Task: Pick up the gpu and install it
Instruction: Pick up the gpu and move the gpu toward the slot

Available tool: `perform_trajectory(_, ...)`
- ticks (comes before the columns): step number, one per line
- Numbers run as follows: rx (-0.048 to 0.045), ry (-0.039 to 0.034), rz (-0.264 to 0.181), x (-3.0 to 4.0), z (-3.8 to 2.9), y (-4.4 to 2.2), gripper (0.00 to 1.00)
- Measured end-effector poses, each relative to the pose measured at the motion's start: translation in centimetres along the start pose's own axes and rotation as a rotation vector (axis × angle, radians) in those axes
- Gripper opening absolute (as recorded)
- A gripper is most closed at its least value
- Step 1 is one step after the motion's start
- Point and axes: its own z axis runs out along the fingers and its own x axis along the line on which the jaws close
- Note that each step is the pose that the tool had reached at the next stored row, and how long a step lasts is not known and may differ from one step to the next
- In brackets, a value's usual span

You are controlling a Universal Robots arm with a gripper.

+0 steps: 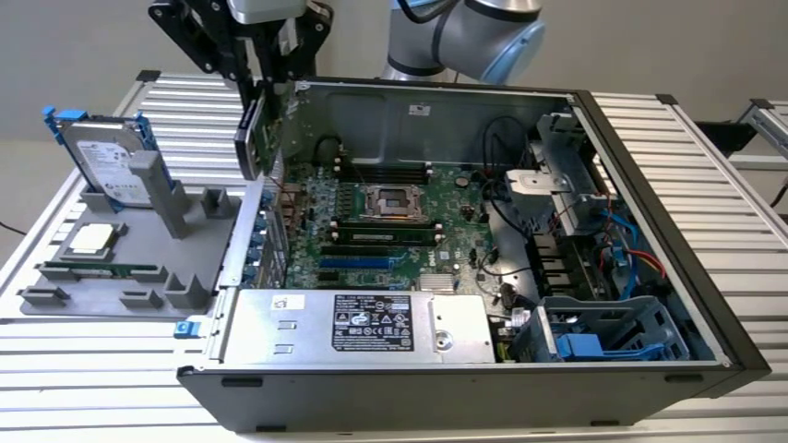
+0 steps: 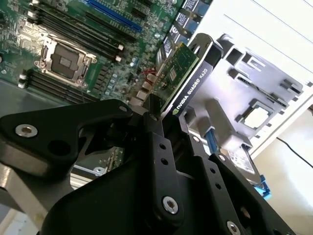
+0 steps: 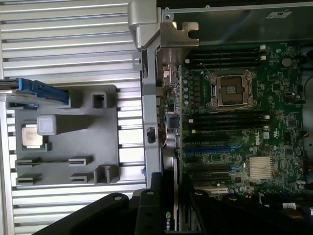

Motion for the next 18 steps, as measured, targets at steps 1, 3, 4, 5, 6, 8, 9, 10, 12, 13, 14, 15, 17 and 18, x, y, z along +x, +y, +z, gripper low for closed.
perform_trajectory(1,0.0000,0.0003,0.000,-0.14,0.00,0.01,0.00)
perform_trajectory(3,0.0001,0.0008,0.000,-0.39,0.00,0.03,0.00)
perform_trajectory(4,0.0001,0.0011,0.000,-0.53,0.00,0.04,0.00)
perform_trajectory(5,0.0001,0.0014,0.000,-0.67,0.00,0.05,0.00)
perform_trajectory(6,0.0002,0.0017,0.000,-0.79,0.00,0.06,0.00)
perform_trajectory(8,0.0002,0.0020,0.000,-1.02,0.00,0.07,0.00)
perform_trajectory(9,0.0001,0.0021,0.000,-1.13,0.00,0.08,0.00)
perform_trajectory(10,0.0001,0.0021,0.000,-1.22,0.01,0.09,0.00)
perform_trajectory(12,0.0001,0.0021,0.000,-1.30,0.00,0.09,0.00)
perform_trajectory(13,0.0001,0.0021,0.000,-1.31,0.00,0.09,0.00)
perform_trajectory(14,0.0001,0.0021,0.000,-1.31,0.00,0.09,0.00)
perform_trajectory(15,0.0002,0.0022,0.000,-1.32,0.00,0.10,0.00)
perform_trajectory(17,0.0001,0.0021,0.000,-1.32,0.00,0.09,0.00)
perform_trajectory(18,0.0001,0.0021,0.000,-1.32,0.00,0.09,0.00)
